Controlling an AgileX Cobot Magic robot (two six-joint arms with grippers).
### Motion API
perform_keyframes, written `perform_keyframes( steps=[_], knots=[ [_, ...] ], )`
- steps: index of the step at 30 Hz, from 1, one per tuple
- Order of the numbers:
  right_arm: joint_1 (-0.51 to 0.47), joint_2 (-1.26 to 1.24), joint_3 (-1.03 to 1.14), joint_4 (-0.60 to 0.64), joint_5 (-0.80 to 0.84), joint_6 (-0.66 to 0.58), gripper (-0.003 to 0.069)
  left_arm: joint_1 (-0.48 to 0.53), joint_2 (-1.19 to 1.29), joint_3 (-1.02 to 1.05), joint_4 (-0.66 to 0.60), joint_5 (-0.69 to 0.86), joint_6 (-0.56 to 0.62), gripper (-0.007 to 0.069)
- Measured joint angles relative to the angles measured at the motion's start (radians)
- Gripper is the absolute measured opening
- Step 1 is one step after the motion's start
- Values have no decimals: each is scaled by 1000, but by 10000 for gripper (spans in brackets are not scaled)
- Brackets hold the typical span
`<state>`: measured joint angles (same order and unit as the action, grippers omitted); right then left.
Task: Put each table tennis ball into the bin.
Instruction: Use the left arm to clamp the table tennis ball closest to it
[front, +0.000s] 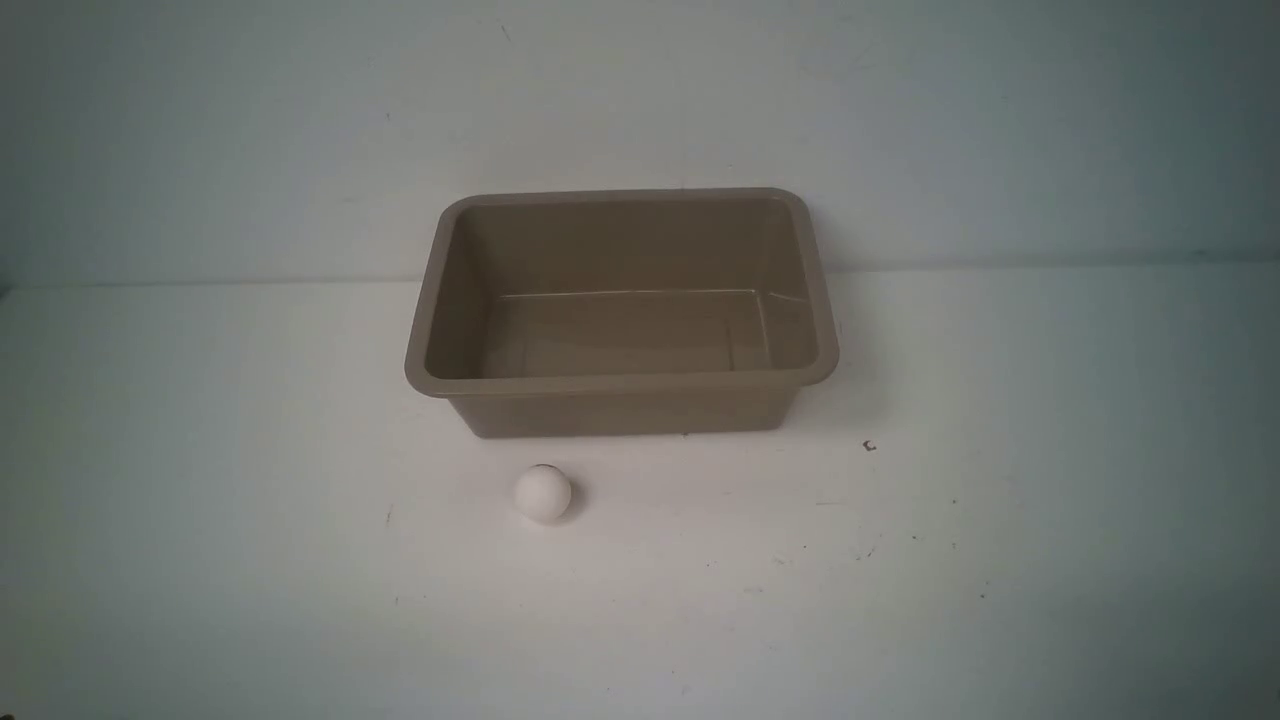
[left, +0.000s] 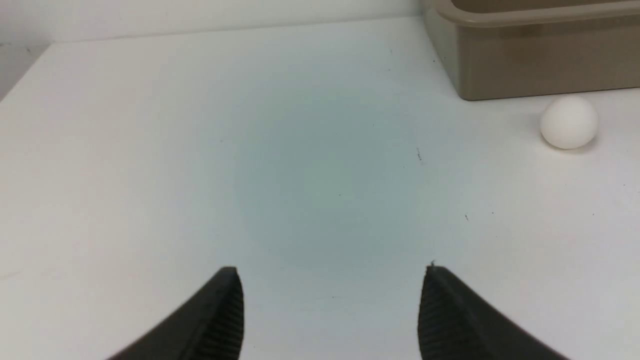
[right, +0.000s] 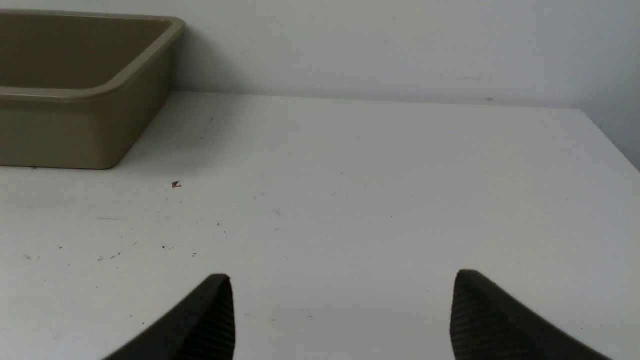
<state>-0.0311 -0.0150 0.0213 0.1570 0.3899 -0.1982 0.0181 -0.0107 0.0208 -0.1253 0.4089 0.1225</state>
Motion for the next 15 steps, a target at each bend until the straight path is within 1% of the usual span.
perform_keyframes(
  steps=[12, 15],
  knots=[
    [0, 0, 0, 0, 0, 0, 525, 0, 0, 0, 0, -2, 1, 426],
    [0, 0, 0, 0, 0, 0, 525, 0, 0, 4, 7, -35, 10, 426]
  ],
)
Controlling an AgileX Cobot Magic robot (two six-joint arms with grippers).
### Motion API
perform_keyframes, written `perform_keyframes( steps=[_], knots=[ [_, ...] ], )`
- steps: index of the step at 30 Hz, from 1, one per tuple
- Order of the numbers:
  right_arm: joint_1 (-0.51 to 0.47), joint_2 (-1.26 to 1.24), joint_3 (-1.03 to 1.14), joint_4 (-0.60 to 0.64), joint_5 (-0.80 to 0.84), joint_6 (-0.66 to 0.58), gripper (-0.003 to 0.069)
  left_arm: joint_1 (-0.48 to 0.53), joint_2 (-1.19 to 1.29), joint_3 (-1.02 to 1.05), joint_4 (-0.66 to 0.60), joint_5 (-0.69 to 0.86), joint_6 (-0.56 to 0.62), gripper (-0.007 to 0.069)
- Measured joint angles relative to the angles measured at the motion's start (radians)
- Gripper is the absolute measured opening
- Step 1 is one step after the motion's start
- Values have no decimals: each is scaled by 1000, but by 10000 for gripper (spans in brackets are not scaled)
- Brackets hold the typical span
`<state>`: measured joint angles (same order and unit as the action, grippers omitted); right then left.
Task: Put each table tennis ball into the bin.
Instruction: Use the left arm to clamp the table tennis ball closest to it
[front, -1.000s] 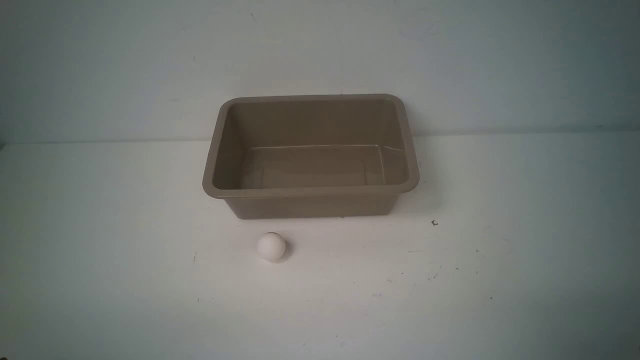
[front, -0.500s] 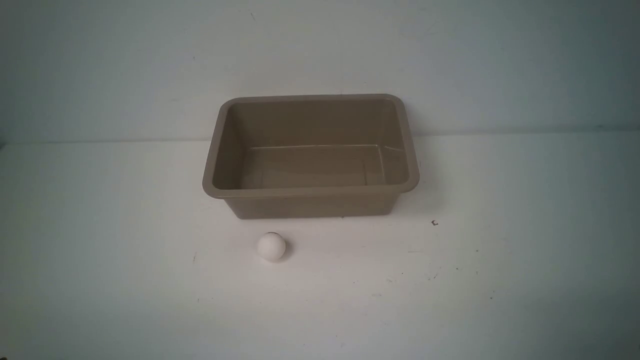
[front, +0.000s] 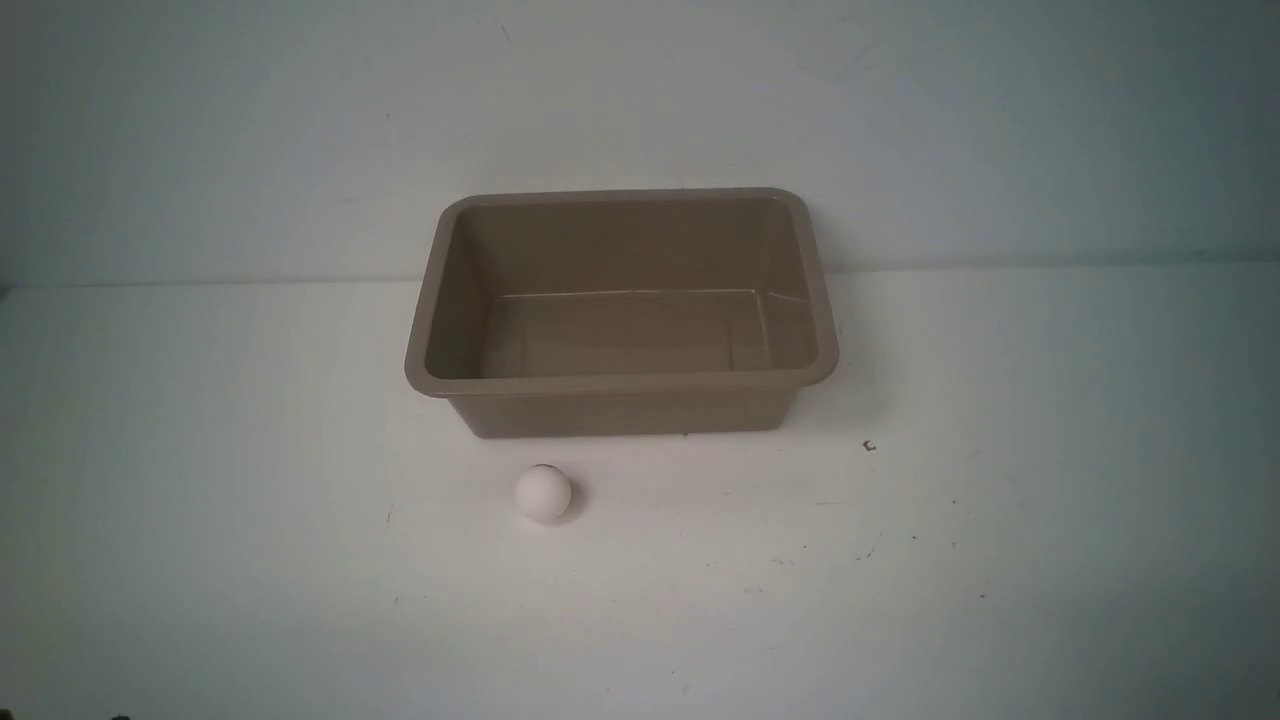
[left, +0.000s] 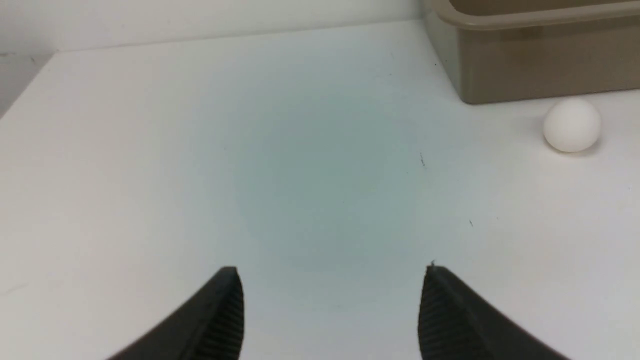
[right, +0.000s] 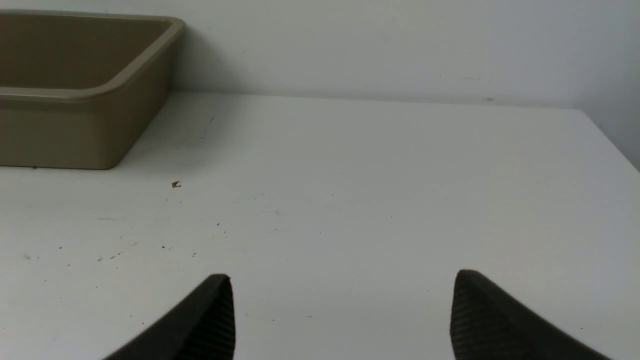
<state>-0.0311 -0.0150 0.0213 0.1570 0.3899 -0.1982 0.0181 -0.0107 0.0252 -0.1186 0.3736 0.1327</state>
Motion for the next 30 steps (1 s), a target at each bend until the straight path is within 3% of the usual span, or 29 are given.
perform_keyframes(
  steps=[10, 15, 18, 26, 30],
  knots=[
    [0, 0, 0, 0, 0, 0, 525, 0, 0, 2, -209, -159, -59, 426],
    [0, 0, 0, 0, 0, 0, 525, 0, 0, 2, -430, -272, -60, 426],
    [0, 0, 0, 0, 0, 0, 525, 0, 0, 2, -500, -291, -56, 426],
    [0, 0, 0, 0, 0, 0, 525, 0, 0, -36, -540, -148, 9, 448],
    [0, 0, 0, 0, 0, -2, 525, 0, 34, -149, -576, -68, 99, 493]
  ],
)
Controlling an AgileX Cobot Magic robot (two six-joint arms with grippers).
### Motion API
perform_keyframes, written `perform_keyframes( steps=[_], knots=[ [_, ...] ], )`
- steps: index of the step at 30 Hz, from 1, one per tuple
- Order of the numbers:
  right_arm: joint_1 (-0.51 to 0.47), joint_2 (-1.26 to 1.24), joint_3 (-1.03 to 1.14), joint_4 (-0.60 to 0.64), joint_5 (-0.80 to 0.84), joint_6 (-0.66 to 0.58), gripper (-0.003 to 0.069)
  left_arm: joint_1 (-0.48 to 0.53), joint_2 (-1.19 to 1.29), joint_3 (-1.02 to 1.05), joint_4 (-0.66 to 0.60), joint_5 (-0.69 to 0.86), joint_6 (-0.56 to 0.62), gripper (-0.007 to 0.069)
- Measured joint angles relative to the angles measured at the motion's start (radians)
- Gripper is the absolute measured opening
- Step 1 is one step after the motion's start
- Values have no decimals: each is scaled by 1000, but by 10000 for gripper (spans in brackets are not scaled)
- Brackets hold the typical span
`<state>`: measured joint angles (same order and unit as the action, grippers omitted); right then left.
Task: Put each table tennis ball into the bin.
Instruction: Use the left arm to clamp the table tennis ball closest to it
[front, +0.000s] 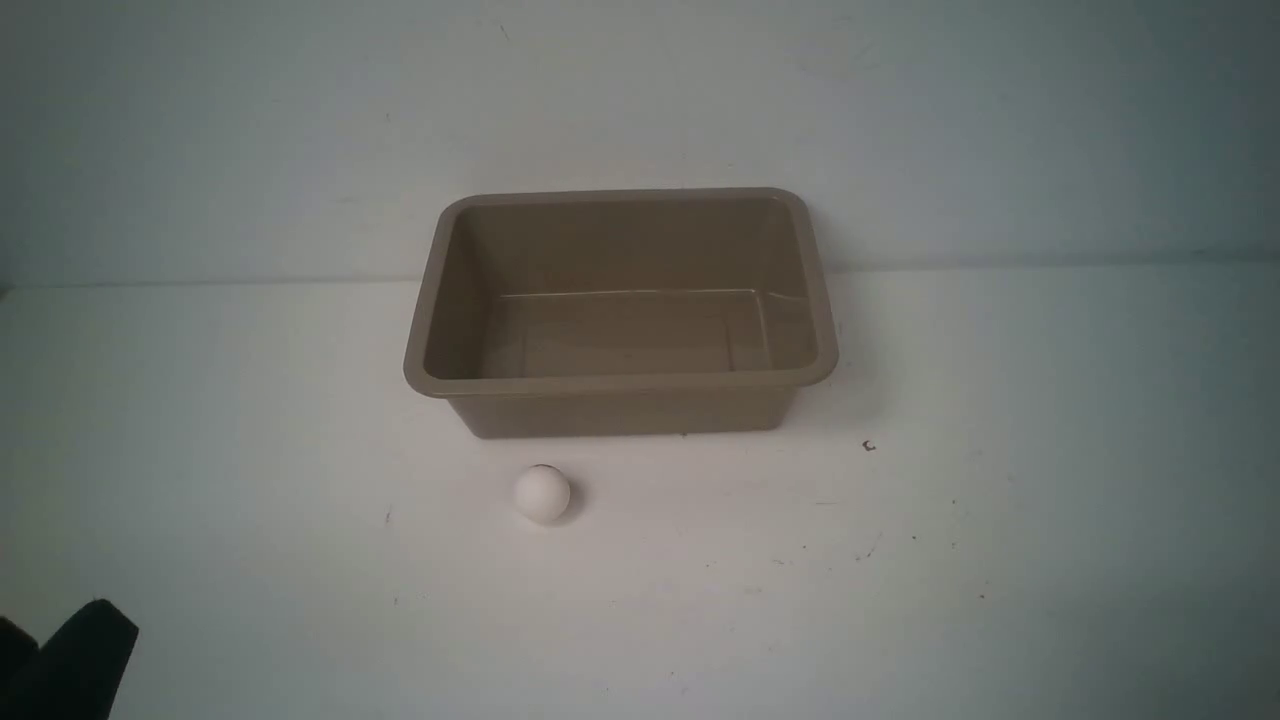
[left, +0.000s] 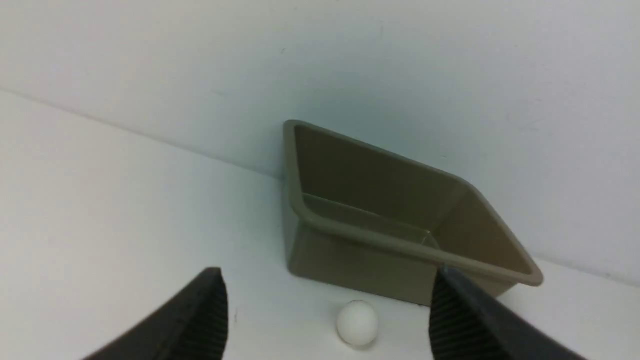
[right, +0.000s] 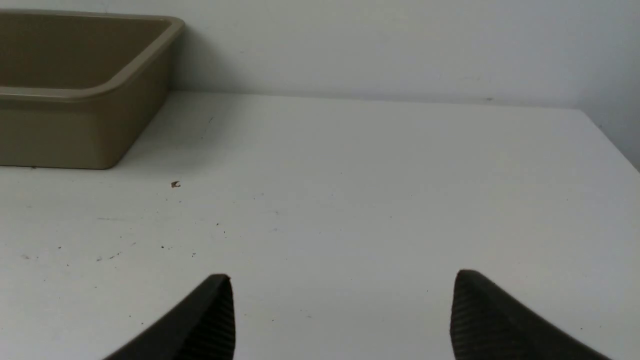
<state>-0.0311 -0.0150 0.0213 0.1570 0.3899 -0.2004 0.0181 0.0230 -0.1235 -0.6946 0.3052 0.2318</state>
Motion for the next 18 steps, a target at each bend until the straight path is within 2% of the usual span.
perform_keyframes(
  steps=[7, 9, 18],
  knots=[
    [0, 0, 0, 0, 0, -1, 525, 0, 217, -227, 13, 217, 247, 503],
    [0, 0, 0, 0, 0, -1, 525, 0, 279, -261, 29, 256, 286, 503],
    [0, 0, 0, 0, 0, -1, 525, 0, 595, -361, 12, 288, 443, 503]
  ],
)
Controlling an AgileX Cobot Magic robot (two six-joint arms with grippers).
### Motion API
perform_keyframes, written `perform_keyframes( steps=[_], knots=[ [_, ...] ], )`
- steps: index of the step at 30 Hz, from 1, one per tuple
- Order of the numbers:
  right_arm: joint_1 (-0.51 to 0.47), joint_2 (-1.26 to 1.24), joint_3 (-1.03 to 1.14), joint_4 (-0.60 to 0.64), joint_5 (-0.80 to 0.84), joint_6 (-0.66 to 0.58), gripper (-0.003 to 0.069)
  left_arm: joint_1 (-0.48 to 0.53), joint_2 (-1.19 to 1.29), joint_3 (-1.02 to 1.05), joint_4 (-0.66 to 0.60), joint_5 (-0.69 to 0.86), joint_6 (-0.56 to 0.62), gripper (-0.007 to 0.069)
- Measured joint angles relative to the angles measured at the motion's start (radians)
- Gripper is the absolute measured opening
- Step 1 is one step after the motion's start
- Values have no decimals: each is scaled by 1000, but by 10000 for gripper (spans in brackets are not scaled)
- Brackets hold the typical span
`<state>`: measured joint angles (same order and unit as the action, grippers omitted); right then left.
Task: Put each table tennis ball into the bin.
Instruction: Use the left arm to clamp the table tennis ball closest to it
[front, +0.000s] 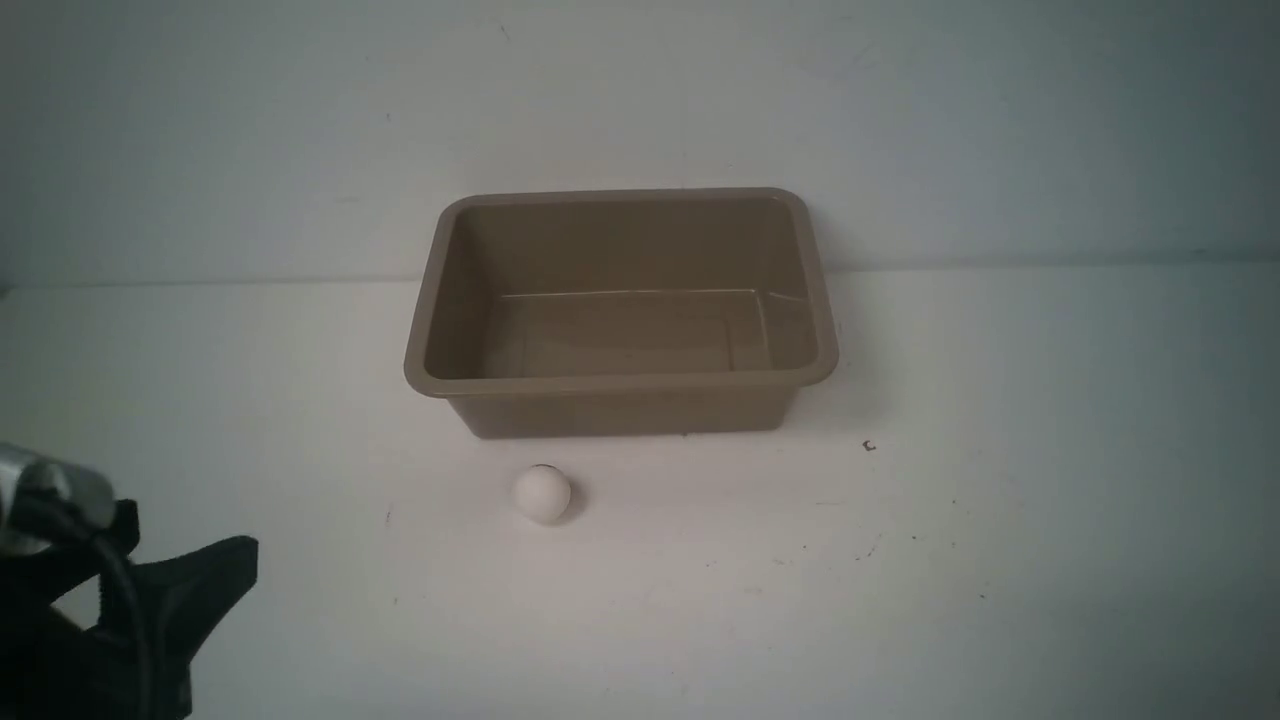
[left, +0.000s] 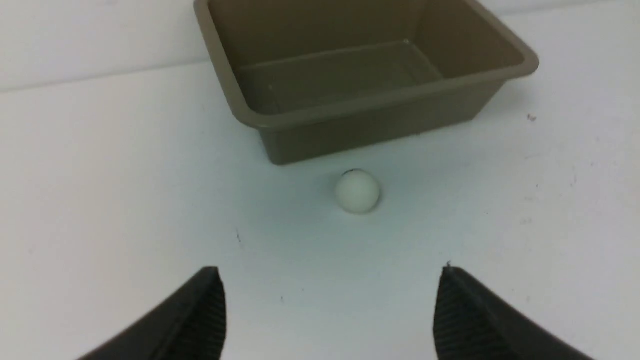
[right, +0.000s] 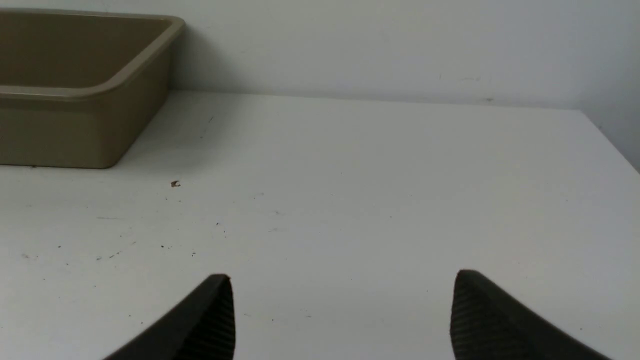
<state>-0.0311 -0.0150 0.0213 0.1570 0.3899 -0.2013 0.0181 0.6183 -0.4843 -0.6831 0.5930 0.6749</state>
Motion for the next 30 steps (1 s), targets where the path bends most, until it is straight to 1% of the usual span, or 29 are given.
perform_keyframes(
  steps=[2, 4, 6, 8, 11, 13, 14, 15, 16, 18, 22, 26, 30],
  knots=[
    [0, 0, 0, 0, 0, 0, 525, 0, 94, -10, -52, -29, 86, 503],
    [0, 0, 0, 0, 0, 0, 525, 0, 154, -18, -107, -42, 135, 503],
    [0, 0, 0, 0, 0, 0, 525, 0, 240, -27, -197, -47, 212, 503],
    [0, 0, 0, 0, 0, 0, 525, 0, 284, -35, -260, -47, 271, 503],
    [0, 0, 0, 0, 0, 0, 525, 0, 369, -49, -427, -47, 428, 503],
    [0, 0, 0, 0, 0, 0, 525, 0, 397, -56, -488, -45, 477, 503],
    [0, 0, 0, 0, 0, 0, 525, 0, 432, -63, -554, -38, 528, 503],
    [0, 0, 0, 0, 0, 0, 525, 0, 457, -71, -601, -24, 553, 503],
    [0, 0, 0, 0, 0, 0, 525, 0, 457, -72, -608, -22, 557, 503],
    [0, 0, 0, 0, 0, 0, 525, -1, 504, -91, -668, -10, 616, 503],
    [0, 0, 0, 0, 0, 0, 525, -28, 569, -110, -695, -14, 687, 503],
    [0, 0, 0, 0, 0, 0, 525, -63, 619, -114, -680, -27, 713, 503],
    [0, 0, 0, 0, 0, 0, 525, -101, 679, -114, -555, -69, 702, 503]
  ],
)
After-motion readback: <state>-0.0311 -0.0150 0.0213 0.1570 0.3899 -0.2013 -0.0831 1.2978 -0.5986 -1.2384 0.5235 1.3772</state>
